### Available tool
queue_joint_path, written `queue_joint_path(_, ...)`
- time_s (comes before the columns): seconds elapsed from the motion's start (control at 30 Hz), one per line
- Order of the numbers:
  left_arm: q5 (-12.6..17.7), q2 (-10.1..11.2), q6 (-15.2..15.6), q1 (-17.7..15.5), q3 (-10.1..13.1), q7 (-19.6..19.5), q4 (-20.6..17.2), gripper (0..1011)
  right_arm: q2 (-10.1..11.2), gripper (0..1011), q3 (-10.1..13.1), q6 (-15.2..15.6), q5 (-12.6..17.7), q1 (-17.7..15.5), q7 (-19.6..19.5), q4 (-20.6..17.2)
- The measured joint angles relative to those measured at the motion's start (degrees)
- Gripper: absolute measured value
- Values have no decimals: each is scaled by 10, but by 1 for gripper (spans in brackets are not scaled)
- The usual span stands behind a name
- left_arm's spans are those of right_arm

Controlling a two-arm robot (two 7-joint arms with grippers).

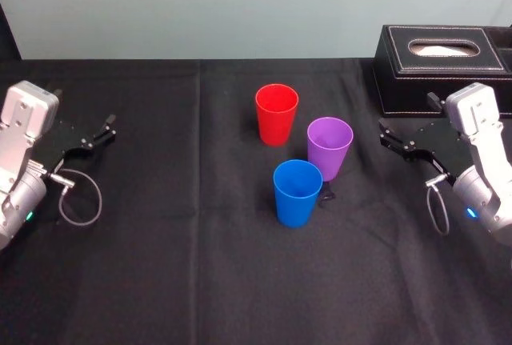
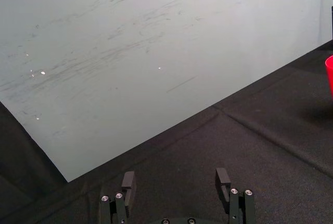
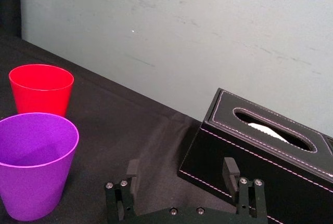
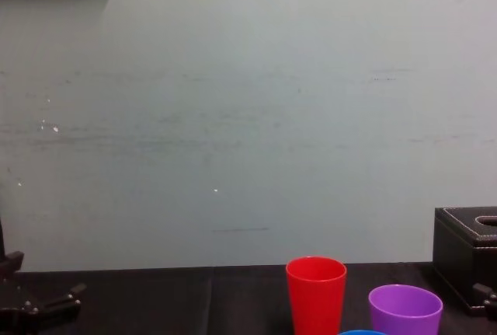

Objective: Stack the three plastic cups sequentially using one hand.

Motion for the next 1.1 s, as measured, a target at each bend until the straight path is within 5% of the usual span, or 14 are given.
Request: queue_joint_path(1.1, 0, 0, 0, 0, 0, 0, 0, 1005, 0, 1004, 0, 0, 0, 0, 0, 0)
